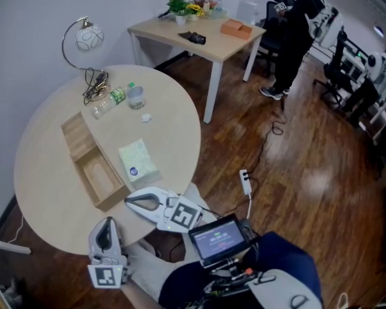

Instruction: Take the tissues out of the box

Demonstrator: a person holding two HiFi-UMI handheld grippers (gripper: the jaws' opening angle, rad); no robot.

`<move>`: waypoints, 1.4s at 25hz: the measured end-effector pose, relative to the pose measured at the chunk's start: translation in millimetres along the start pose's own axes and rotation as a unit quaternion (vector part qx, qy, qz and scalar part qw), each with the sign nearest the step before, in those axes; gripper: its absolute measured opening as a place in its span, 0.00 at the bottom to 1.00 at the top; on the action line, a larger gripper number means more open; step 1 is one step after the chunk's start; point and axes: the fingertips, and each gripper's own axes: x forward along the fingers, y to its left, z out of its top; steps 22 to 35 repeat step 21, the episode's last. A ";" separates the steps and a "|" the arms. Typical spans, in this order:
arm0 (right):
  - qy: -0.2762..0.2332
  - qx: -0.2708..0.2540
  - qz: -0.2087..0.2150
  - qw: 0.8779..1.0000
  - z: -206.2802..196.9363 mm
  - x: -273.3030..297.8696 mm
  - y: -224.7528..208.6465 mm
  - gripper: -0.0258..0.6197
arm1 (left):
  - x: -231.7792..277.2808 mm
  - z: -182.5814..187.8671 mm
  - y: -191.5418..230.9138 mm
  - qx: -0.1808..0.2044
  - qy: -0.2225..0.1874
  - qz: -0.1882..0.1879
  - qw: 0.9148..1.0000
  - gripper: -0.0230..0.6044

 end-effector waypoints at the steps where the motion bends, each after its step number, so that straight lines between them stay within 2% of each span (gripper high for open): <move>1: 0.000 -0.002 0.001 1.000 0.1 -0.3 0.1 0.03 | 0.4 1.0 -0.1 0.000 -0.004 0.000 1.000 0.04; 6: 0.014 -0.004 0.005 1.000 -2.2 0.6 1.0 0.03 | 0.4 4.3 0.1 0.000 -0.011 0.003 1.000 0.04; 9: 0.006 -0.001 0.007 1.000 -0.7 1.2 1.9 0.03 | 2.2 11.0 -0.4 0.003 -0.024 0.004 1.000 0.04; 19: 0.009 -0.012 0.016 1.000 1.4 -1.0 4.8 0.03 | 0.0 3.5 -0.9 0.002 -0.010 0.001 1.000 0.04; 35: 0.008 -0.012 0.021 1.000 0.5 -0.7 6.6 0.04 | -0.4 3.1 -0.9 0.000 -0.011 0.002 1.000 0.04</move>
